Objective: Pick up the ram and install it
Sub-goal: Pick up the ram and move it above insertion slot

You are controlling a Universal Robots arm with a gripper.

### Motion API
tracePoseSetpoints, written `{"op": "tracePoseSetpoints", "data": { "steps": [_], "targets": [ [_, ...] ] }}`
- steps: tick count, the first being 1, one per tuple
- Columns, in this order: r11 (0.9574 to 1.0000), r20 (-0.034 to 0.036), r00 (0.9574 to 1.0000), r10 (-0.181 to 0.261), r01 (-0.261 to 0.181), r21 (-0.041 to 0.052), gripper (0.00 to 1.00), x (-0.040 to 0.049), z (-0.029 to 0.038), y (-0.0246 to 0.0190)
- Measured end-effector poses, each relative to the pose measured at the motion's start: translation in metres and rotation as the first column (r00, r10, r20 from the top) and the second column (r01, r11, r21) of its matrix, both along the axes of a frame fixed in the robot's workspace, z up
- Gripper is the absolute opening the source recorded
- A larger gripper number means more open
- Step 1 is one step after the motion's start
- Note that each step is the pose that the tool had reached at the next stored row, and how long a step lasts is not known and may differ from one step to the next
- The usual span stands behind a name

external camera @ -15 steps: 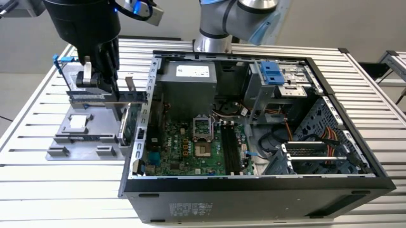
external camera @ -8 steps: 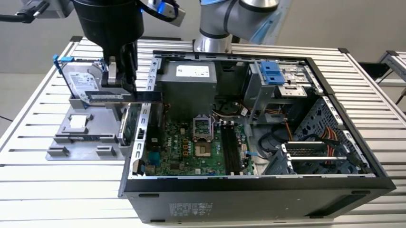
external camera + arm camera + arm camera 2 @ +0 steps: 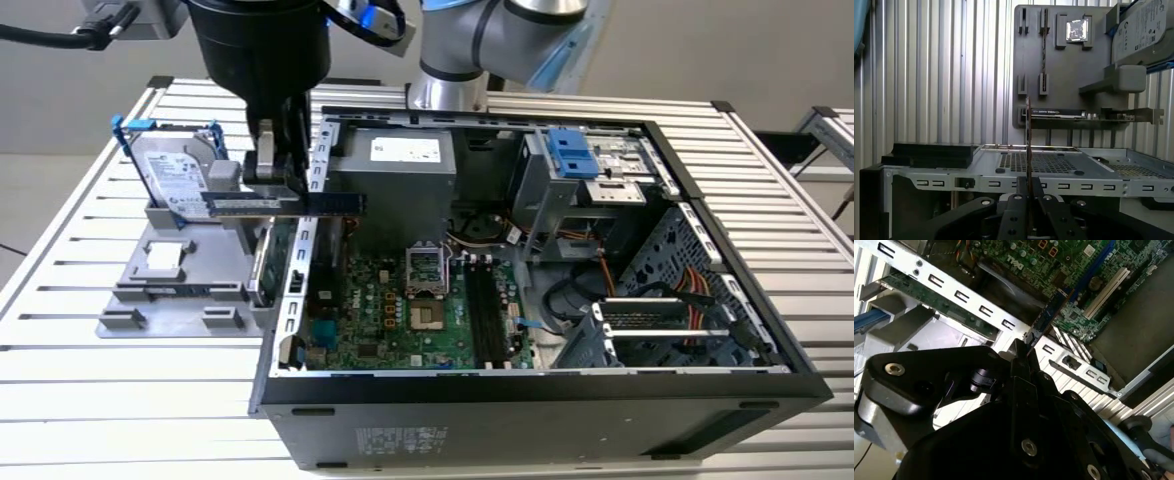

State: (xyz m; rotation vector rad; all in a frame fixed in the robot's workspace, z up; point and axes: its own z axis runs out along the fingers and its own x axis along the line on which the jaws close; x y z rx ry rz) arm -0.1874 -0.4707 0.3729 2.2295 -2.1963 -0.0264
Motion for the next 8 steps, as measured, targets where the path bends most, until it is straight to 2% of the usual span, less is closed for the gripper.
{"op": "tracePoseSetpoints", "data": {
  "steps": [8],
  "targets": [
    [1.0,-0.002,1.0,0.0,0.0,0.0,0.0,0.0193,0.0001,0.0]
  ]
}}
